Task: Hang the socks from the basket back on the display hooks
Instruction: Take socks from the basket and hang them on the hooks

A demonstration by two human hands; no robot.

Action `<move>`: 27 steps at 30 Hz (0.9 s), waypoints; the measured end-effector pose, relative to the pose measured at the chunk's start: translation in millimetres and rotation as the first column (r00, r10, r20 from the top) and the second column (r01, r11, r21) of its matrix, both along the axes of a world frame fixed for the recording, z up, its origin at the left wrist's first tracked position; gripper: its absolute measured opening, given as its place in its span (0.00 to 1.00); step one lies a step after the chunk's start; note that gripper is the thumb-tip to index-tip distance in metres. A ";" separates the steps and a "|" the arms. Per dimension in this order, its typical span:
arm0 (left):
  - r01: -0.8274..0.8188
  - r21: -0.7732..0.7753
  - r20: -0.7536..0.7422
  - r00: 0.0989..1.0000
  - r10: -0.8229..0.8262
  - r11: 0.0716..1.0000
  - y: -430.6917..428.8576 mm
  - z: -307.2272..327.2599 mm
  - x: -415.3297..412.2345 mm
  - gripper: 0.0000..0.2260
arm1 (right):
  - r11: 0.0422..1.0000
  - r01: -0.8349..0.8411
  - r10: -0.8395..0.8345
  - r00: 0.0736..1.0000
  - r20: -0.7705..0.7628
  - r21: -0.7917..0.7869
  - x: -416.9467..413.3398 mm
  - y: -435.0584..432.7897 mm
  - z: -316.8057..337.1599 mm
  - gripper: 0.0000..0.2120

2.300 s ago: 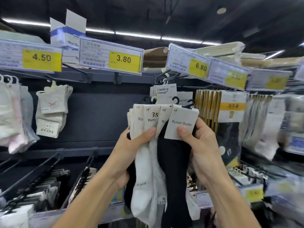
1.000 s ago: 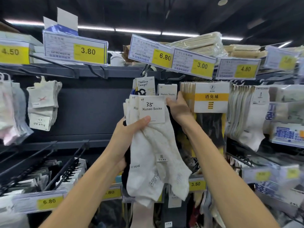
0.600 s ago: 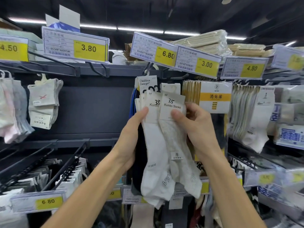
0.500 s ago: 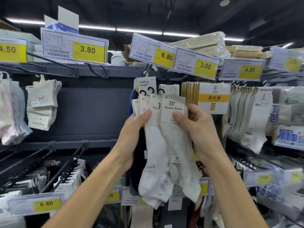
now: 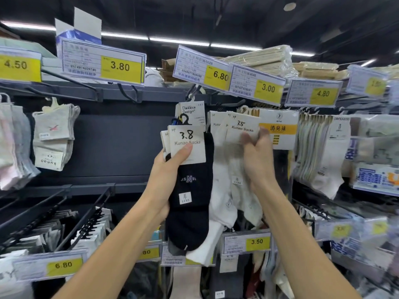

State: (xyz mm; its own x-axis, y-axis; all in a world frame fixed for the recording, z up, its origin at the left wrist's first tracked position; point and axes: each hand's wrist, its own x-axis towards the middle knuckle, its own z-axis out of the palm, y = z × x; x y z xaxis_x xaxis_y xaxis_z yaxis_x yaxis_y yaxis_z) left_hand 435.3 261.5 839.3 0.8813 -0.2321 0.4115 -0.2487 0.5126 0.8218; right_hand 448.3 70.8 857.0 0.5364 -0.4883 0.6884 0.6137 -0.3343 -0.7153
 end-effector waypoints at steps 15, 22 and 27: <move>0.026 0.039 0.035 0.999 -0.027 0.999 8.9 -1.5 -4.5 0.08 | 0.981 -0.113 0.105 0.993 -0.060 -0.160 71.6 -1.9 14.7 0.21; 0.010 0.041 0.044 0.999 -0.012 0.999 11.0 -1.2 -3.9 0.10 | 0.983 -0.030 -0.001 0.985 -0.170 -0.183 68.0 5.2 13.6 0.22; -0.001 0.083 0.103 0.995 -0.007 0.997 11.0 -3.1 -0.9 0.09 | 0.963 0.098 -0.115 0.992 -0.053 -0.252 15.6 26.9 -8.3 0.23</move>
